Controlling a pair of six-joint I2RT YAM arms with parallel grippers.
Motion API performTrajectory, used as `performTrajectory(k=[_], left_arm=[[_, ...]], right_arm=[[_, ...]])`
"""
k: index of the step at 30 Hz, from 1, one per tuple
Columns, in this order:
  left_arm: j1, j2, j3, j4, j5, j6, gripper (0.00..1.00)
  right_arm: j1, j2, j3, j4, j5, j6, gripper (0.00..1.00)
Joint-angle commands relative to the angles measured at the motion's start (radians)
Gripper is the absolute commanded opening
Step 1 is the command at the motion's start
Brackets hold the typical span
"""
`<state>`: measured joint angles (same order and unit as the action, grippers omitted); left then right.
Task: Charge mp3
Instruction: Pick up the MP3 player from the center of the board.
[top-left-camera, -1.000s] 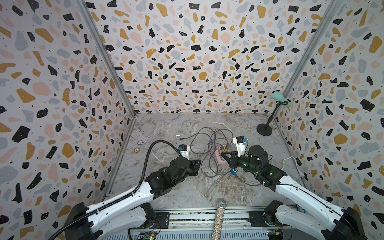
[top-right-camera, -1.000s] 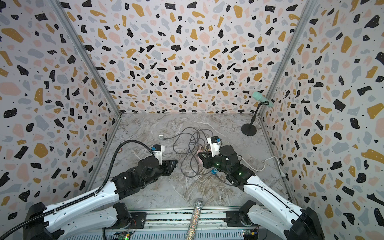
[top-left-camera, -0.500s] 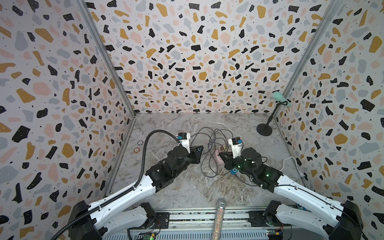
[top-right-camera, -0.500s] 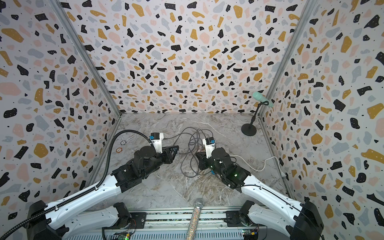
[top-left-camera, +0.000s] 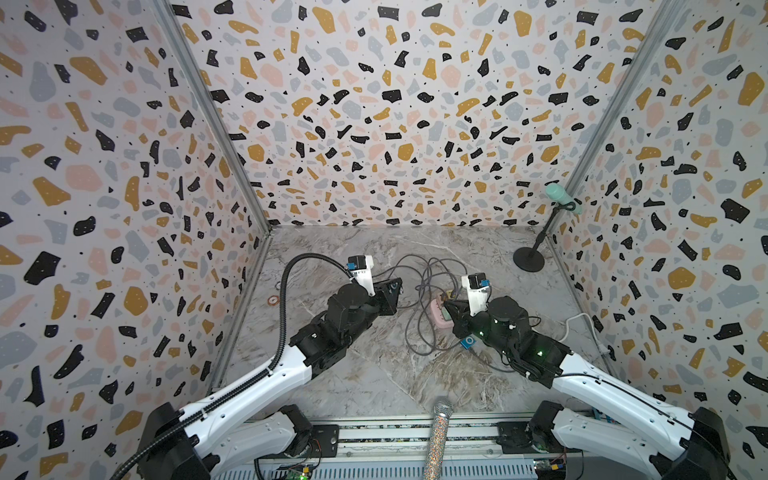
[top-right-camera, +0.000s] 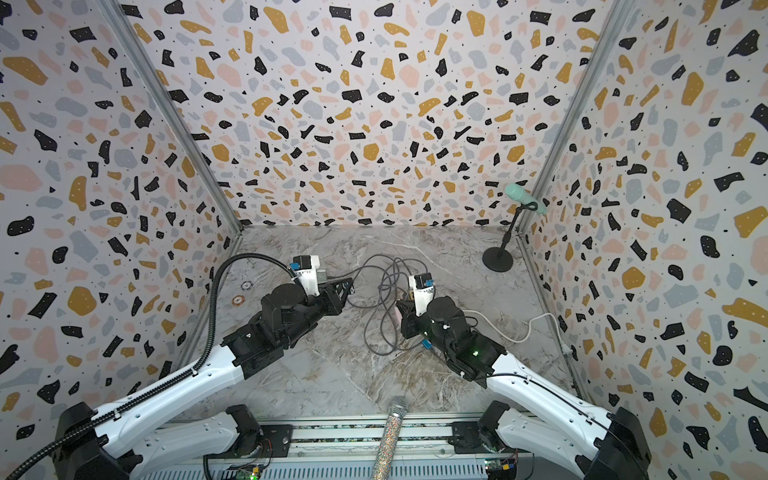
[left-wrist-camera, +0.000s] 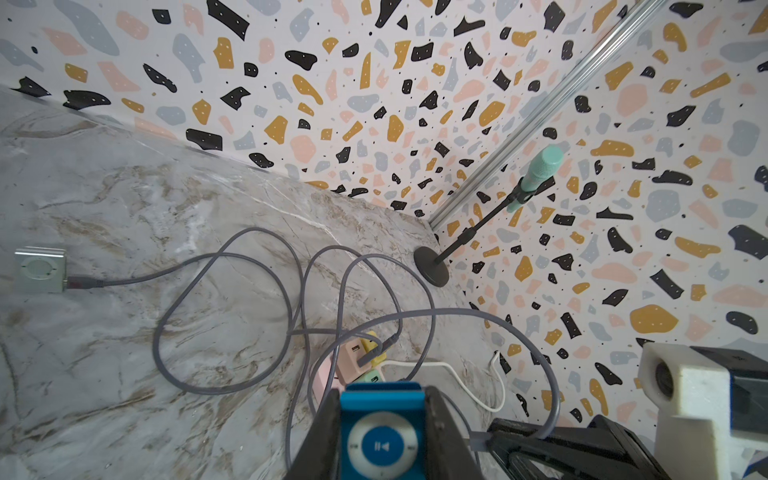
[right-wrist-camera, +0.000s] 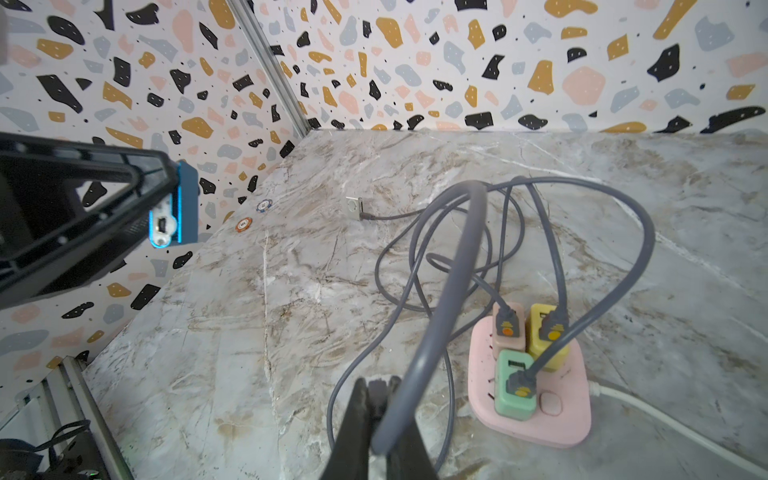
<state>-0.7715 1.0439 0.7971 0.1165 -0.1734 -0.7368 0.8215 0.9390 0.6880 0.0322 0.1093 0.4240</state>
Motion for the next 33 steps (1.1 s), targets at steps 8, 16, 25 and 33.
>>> performTrajectory(k=[8, 16, 25, 33], left_arm=[[0.039, -0.060, -0.048, 0.087, -0.024, -0.025, 0.19], [0.067, -0.089, -0.081, 0.121, 0.015, -0.043, 0.20], [0.081, -0.141, -0.184, 0.251, 0.048, -0.117, 0.20], [0.083, -0.180, -0.236, 0.289, 0.055, -0.172, 0.19]], right_arm=[[0.005, -0.031, 0.039, 0.107, -0.031, -0.034, 0.00], [0.004, -0.015, 0.065, 0.153, -0.103, 0.022, 0.00], [0.004, 0.004, 0.053, 0.298, -0.164, 0.074, 0.00], [0.005, 0.084, 0.076, 0.339, -0.244, 0.113, 0.00]])
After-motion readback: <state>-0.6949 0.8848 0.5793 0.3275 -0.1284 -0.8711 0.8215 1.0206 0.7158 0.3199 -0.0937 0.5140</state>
